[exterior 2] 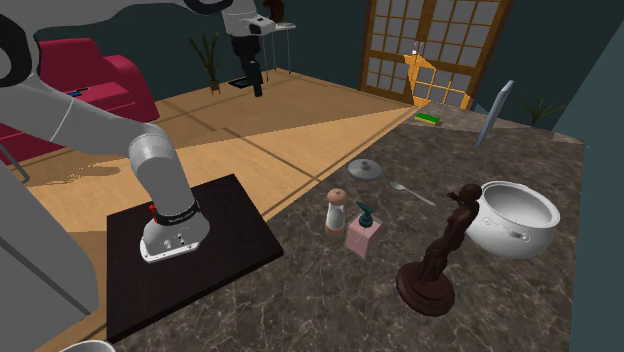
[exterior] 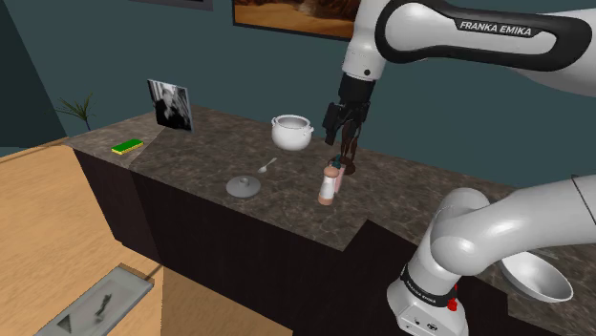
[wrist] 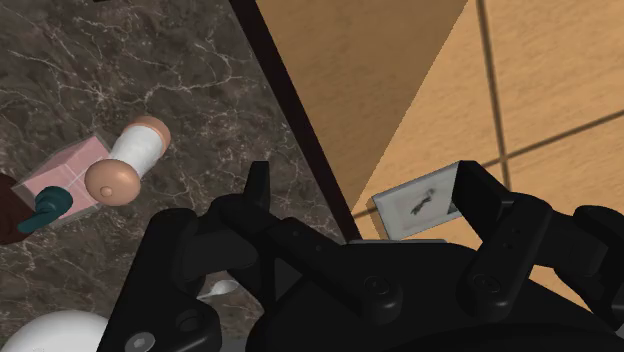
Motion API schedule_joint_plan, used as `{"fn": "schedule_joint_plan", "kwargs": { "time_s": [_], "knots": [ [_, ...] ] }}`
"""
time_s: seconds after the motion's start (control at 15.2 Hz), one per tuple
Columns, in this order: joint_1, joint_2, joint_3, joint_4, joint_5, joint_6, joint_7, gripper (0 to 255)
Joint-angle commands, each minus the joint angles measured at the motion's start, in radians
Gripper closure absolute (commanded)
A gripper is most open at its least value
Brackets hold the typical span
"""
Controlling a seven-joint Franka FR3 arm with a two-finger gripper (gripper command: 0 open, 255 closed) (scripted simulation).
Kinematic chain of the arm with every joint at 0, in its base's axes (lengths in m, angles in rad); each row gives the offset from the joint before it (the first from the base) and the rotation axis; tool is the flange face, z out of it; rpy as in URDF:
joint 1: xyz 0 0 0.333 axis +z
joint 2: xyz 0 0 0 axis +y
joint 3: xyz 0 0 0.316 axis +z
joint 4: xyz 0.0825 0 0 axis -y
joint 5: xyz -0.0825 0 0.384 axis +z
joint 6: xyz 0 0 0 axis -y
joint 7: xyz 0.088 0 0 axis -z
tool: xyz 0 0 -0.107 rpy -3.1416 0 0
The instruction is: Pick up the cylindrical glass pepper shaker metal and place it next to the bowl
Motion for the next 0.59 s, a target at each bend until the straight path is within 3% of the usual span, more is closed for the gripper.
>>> {"fn": "schedule_joint_plan", "kwargs": {
  "time_s": [0.0, 0.53],
  "knots": [
    [0.0, 0.0, 0.0, 0.0, 0.0, 0.0, 0.0, 0],
    [-0.042, 0.149, -0.12, -0.058, -0.077, 0.161, -0.161, 0]
  ]
}}
